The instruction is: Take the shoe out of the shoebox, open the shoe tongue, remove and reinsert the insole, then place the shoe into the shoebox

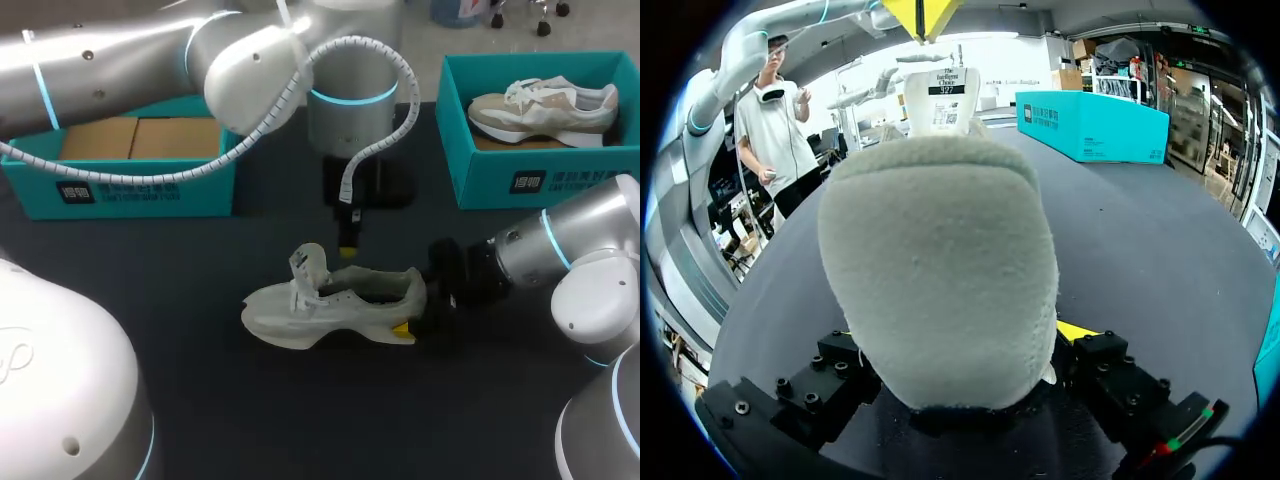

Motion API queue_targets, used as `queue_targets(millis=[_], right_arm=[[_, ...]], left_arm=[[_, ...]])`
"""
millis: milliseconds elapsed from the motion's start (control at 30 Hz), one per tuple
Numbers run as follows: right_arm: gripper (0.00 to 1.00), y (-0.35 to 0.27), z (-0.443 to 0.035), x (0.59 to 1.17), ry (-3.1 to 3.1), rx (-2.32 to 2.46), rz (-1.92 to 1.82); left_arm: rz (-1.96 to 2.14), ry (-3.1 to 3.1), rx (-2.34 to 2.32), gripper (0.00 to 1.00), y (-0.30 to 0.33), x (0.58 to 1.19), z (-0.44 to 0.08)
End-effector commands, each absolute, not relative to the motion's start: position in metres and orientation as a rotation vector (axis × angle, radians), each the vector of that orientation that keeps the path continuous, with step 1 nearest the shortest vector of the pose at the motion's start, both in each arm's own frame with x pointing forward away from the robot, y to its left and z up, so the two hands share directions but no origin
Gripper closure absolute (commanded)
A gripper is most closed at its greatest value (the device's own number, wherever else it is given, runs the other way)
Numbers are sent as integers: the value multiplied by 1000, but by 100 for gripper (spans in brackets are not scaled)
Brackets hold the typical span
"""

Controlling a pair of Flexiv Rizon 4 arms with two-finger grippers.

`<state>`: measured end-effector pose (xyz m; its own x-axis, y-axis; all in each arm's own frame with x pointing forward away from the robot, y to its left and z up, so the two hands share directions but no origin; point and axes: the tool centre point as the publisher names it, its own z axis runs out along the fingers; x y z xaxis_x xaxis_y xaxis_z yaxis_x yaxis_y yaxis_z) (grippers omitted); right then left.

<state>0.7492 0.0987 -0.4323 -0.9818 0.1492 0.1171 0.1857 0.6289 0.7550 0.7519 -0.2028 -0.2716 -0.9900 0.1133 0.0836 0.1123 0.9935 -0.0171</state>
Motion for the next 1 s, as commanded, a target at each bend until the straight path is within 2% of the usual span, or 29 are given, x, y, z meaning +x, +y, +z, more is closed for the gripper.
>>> queue_targets(millis=[33,300,700,1000], right_arm=[[100,100,-436,749,-2798,-291,-1302],[100,100,-436,749,-2798,-291,-1302],[100,100,-436,749,-2798,-291,-1302],[100,100,-436,749,-2798,-291,-1302]], left_arm=[[3,-3049,-174,100,-206,754,-271],[3,-3049,-174,100,-206,754,-271],[146,-3009,-208,100,-228,738,-307],[146,-3009,-208,100,-228,738,-307]])
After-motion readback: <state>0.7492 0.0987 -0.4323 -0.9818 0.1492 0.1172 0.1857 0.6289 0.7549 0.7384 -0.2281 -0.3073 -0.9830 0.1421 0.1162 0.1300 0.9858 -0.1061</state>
